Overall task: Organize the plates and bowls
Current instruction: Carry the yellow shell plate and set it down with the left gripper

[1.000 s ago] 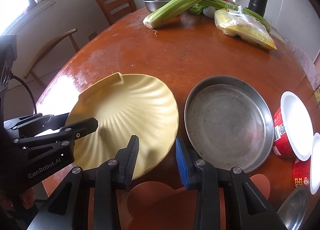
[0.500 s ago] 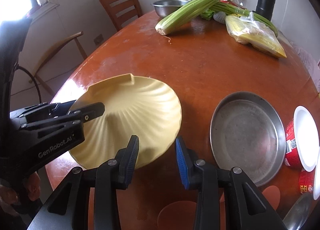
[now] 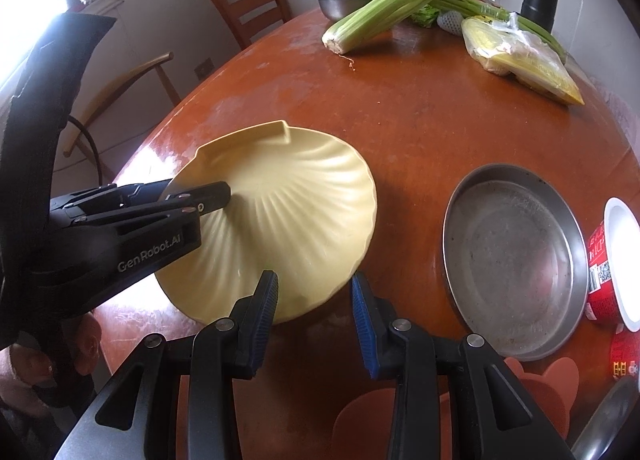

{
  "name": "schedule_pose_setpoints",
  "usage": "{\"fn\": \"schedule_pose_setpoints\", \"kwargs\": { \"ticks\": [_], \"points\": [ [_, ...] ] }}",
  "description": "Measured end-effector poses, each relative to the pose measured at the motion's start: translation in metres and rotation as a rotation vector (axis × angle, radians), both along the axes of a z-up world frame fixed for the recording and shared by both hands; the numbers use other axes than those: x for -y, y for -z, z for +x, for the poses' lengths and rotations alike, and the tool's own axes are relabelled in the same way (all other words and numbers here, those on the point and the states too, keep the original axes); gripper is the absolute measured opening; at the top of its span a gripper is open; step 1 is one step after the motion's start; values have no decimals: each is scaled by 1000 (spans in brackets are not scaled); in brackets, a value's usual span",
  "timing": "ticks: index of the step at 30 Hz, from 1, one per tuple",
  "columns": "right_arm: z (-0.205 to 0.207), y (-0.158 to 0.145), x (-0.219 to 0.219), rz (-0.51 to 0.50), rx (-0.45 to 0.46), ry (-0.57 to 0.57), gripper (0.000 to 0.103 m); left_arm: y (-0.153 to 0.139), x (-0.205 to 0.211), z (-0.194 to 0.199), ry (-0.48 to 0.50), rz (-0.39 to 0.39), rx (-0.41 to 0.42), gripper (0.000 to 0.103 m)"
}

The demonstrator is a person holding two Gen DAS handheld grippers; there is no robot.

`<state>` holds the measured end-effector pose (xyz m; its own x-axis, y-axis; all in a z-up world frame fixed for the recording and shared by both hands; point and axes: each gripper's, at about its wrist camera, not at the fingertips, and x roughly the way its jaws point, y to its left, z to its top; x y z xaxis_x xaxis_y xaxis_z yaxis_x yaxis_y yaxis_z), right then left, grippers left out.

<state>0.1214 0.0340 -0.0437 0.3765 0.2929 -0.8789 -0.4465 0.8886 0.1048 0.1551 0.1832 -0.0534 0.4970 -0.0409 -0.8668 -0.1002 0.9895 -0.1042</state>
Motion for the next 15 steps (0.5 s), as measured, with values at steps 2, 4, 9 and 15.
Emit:
{"fn": "schedule_pose_setpoints", "kwargs": {
  "ticks": [2,4,9,15],
  "points": [
    [-3,0,1,-1,-3,-3,39,1,2,2,4,-3,0,36],
    [-5,0,4,3,-7,1,40,0,6,4,12,7,5,36],
    [-8,-1,12,5,-3,17,40,0,17,5,47,28,18,37],
    [-10,-2,20,-2,14,35,40,0,29,2,82,56,20,42]
  ]
}}
